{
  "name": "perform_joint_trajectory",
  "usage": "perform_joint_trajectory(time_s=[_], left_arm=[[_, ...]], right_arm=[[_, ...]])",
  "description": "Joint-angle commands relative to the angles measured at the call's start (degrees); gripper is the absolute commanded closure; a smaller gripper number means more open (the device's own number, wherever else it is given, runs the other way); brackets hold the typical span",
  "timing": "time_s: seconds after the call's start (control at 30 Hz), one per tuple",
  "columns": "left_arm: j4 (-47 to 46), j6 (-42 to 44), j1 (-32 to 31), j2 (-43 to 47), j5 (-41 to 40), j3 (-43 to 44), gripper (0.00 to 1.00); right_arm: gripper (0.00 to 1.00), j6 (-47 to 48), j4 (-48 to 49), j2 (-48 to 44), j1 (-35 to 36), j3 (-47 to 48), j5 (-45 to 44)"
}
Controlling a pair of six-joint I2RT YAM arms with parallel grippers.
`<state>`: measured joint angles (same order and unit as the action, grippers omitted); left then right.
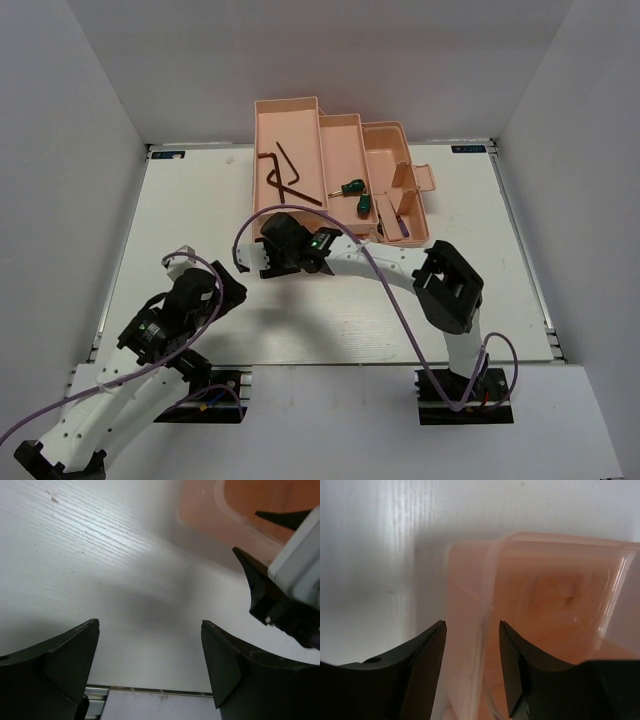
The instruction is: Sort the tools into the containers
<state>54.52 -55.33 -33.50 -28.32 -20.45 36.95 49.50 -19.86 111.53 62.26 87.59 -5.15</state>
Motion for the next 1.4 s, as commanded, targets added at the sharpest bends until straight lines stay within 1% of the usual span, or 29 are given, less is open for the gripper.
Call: perform_joint_trajectory(time_s=[0.0, 0.07, 0.1, 0.13, 0.17, 0.2, 0.23, 0.27, 0.3, 0.33, 0.37, 0.4, 0.43, 0.53, 0.57, 0.67, 0.7, 0.87, 1.03, 1.07, 1.1, 1.13, 1.17, 1.2, 1.23, 1.3, 1.33, 1.37], left_arm=[[-4.14, -4.51, 0.10, -0.69, 3.39, -2.83, 0.05], [-6.43, -5.13, 0.10, -0.69, 5.14, -5.47, 0.05], [-9.23, -5.83, 0.10, -0.69, 5.94, -6.35, 0.05], [-10.74, -5.84, 0.10, -0.69, 6.73, -7.23, 0.05], [-12.32, -6.54, 0.10, -0.69, 8.30, -8.20, 0.12], [-13.99, -6.54, 0.10, -0.69, 9.10, -9.95, 0.17], [-17.05, -7.33, 0.10, -0.69, 9.81, -10.84, 0.37], [-18.65, -7.86, 0.10, -0.69, 10.68, -12.41, 0.46], [-20.40, -7.86, 0.10, -1.38, 11.21, -13.21, 0.52], [-23.99, -7.86, 0.10, -2.17, 12.35, -13.91, 0.58], [-26.02, -7.86, 0.10, -2.79, 12.88, -15.23, 0.67], [-28.13, -7.86, 0.10, -3.49, 13.67, -15.85, 0.69], [-31.64, -7.86, 0.10, -5.59, 14.98, -16.38, 0.69], [-35.96, -7.86, 0.10, -9.29, 16.40, -17.87, 0.71], [-38.76, -7.86, 0.10, -11.74, 17.19, -18.49, 0.71], [-44.83, -7.25, 0.10, -15.18, 18.07, -19.80, 0.71], [-46.07, -7.25, 0.10, -17.28, 18.60, -20.51, 0.71], [-52.14, -7.95, 0.10, -21.86, 18.60, -22.62, 0.73], [-59.17, -8.57, 0.10, -25.38, 13.51, -23.85, 0.75], [-60.22, -8.57, 0.10, -26.08, 12.29, -23.85, 0.77], [-61.71, -8.57, 0.10, -27.65, 9.40, -23.85, 0.80], [-63.12, -8.57, 0.10, -28.28, 8.07, -23.85, 0.80], [-64.44, -8.57, 0.62, -28.89, 5.79, -23.85, 0.78], [-68.63, -8.57, 0.62, -29.95, 4.90, -24.55, 0.76], [-70.76, -8.57, 1.15, -30.48, 4.19, -24.56, 0.73], [-73.06, -8.57, 1.67, -31.35, 1.91, -24.56, 0.67], [-74.63, -8.57, 2.20, -32.15, 0.51, -24.56, 0.59], [-75.26, -8.57, 2.21, -32.15, -0.20, -24.56, 0.54]], right_arm=[[0.47, 0.60, 5.62, 2.11, -0.38, 0.48, -6.71], [0.49, 0.86, 5.71, 3.34, -0.56, 0.65, -6.72], [0.51, 0.95, 5.53, 3.78, -0.91, 0.56, -6.80], [0.56, 1.39, 5.53, 4.05, -0.82, 0.56, -6.81], [0.63, 1.39, 5.44, 4.23, -1.08, 0.48, -6.72], [0.81, 0.96, 5.09, 3.79, -1.09, 0.74, -6.02], [0.89, 0.87, 4.48, 3.53, -1.00, 0.74, -5.41], [0.95, 0.52, 4.13, 3.35, -1.00, 1.09, -5.14], [1.00, 0.17, 2.73, 2.30, -1.17, 3.18, -4.35], [1.00, -0.79, 0.46, 2.03, -1.18, 4.24, -3.39], [1.00, -1.76, -0.26, 1.94, -1.26, 5.30, -2.33], [1.00, -2.21, -2.10, 0.55, -1.00, 7.74, -1.98], [1.00, -3.25, -2.72, 0.10, -1.09, 8.64, -0.75], [1.00, -5.37, -5.79, -2.18, -1.09, 12.51, 0.66], [1.00, -7.20, -6.33, -3.06, -1.09, 13.82, 1.45], [1.00, -9.50, -8.35, -5.00, -1.70, 16.38, 2.33], [1.00, -9.77, -8.53, -5.44, -1.70, 16.73, 2.25], [1.00, -11.61, -9.76, -8.25, -2.58, 19.55, 3.04], [1.00, -14.07, -10.20, -9.66, -3.63, 18.41, 4.53], [1.00, -14.77, -10.29, -10.09, -3.81, 17.53, 4.62], [1.00, -15.21, -10.29, -10.27, -3.81, 17.18, 6.53], [1.00, -15.57, -10.29, -10.45, -3.99, 16.83, 6.90], [1.00, -15.83, -10.12, -10.80, -4.07, 16.04, 7.17], [1.00, -15.92, -10.37, -10.98, -3.99, 15.77, 7.60], [1.00, -16.09, -10.29, -11.15, -3.99, 14.64, 7.87], [1.00, -16.10, -9.94, -11.42, -3.99, 13.31, 7.87], [1.00, -16.53, -9.85, -11.50, -4.08, 12.35, 7.96], [1.00, -16.62, -9.59, -11.59, -4.16, 11.91, 7.96]])
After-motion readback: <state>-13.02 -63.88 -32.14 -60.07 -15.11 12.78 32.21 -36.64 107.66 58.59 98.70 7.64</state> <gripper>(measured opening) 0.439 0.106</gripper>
